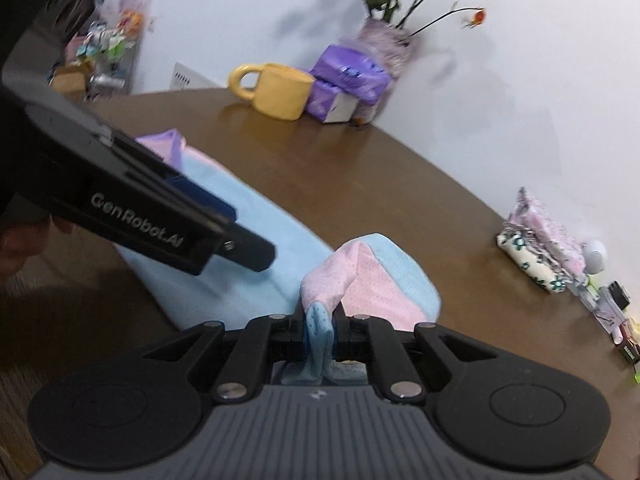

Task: Fold clothes

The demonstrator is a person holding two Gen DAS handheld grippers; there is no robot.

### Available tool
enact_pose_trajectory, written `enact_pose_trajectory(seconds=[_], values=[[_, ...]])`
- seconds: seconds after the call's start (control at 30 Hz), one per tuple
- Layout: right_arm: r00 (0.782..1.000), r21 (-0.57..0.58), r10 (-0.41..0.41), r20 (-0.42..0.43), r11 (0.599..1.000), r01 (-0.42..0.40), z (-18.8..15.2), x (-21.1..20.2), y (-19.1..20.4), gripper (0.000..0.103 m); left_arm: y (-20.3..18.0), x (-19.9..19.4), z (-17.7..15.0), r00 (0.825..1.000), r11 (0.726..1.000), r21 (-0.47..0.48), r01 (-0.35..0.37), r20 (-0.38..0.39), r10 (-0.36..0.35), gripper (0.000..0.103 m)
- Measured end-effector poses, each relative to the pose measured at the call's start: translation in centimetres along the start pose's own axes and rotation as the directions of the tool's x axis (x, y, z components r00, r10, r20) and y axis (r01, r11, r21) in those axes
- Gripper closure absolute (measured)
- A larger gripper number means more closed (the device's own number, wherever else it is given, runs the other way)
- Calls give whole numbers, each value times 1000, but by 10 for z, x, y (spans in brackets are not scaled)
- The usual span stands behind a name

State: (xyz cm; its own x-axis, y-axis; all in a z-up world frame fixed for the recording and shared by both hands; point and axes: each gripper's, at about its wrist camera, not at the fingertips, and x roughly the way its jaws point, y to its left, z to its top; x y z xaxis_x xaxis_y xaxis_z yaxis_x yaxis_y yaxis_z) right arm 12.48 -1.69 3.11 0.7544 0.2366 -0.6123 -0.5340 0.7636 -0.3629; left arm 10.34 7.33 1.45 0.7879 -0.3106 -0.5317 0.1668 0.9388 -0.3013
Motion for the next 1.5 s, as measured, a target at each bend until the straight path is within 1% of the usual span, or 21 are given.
enact_pose_trajectory(seconds=[0.33,0.4,0.47,0.53,0.6,0.7,0.83,0.9,0.93,1.0,1.03,1.07,1.1,1.13,1.17,1.2,1.23,1.27,1.33,1.43,1.5], values=[[1000,-37,21,-17,999,-21,-6,8,16,93,5,6,-2,1000,1000,-23,-10,-17,10,58],[1000,-31,27,-12,999,-27,-6,8,16,87,7,8,-2,1000,999,-34,-12,-22,11,58],[998,21,64,13,998,-65,-5,3,11,77,7,5,-1,1000,999,-41,-14,-14,14,58],[989,125,131,65,982,-138,-7,-14,-5,73,7,-1,1,1000,999,-46,-18,10,19,58],[982,205,153,111,963,-173,-12,-32,-22,66,5,-5,2,1000,999,-35,-10,25,11,55],[984,279,117,131,949,-150,-30,-51,-36,65,-4,-10,2,999,1000,-4,13,37,-13,54],[991,385,84,102,915,-117,-61,-52,-50,65,-22,-9,-1,998,998,39,56,37,-58,50],[992,431,78,97,895,-113,-71,-49,-54,65,-31,-4,-3,999,997,69,35,29,-37,52],[992,439,77,101,891,-114,-74,-48,-54,65,-34,-2,-5,1000,996,83,14,26,-16,56],[991,429,78,113,896,-119,-77,-47,-53,65,-37,3,-9,1000,995,100,-14,13,13,73],[990,415,79,113,902,-119,-78,-47,-52,65,-38,5,-12,1000,995,102,-20,2,20,86],[991,399,79,111,909,-117,-78,-46,-50,66,-38,7,-14,1000,994,104,-27,-8,28,89],[992,384,80,100,917,-113,-79,-44,-48,72,-39,4,-16,999,995,98,-32,-2,33,89],[992,377,84,93,919,-113,-80,-42,-47,76,-39,2,-18,999,995,91,-37,4,37,88],[992,375,89,88,920,-116,-81,-40,-46,79,-39,-1,-20,999,996,84,-43,11,42,82],[991,378,93,93,918,-122,-81,-39,-47,79,-39,-5,-21,998,996,73,-50,25,49,73],[990,384,96,103,914,-128,-81,-39,-48,79,-38,-11,-23,998,996,67,-52,42,50,54],[989,391,98,115,910,-136,-81,-41,-49,79,-37,-16,-24,997,997,62,-54,59,50,50],[986,402,103,134,903,-149,-83,-44,-53,79,-38,-27,-28,996,996,79,-37,82,31,50],[984,407,111,138,900,-158,-86,-45,-54,79,-45,-33,-36,998,990,138,-13,67,4,51],[984,407,116,135,899,-161,-87,-43,-53,79,-53,-31,-42,999,982,189,-20,50,11,51]])
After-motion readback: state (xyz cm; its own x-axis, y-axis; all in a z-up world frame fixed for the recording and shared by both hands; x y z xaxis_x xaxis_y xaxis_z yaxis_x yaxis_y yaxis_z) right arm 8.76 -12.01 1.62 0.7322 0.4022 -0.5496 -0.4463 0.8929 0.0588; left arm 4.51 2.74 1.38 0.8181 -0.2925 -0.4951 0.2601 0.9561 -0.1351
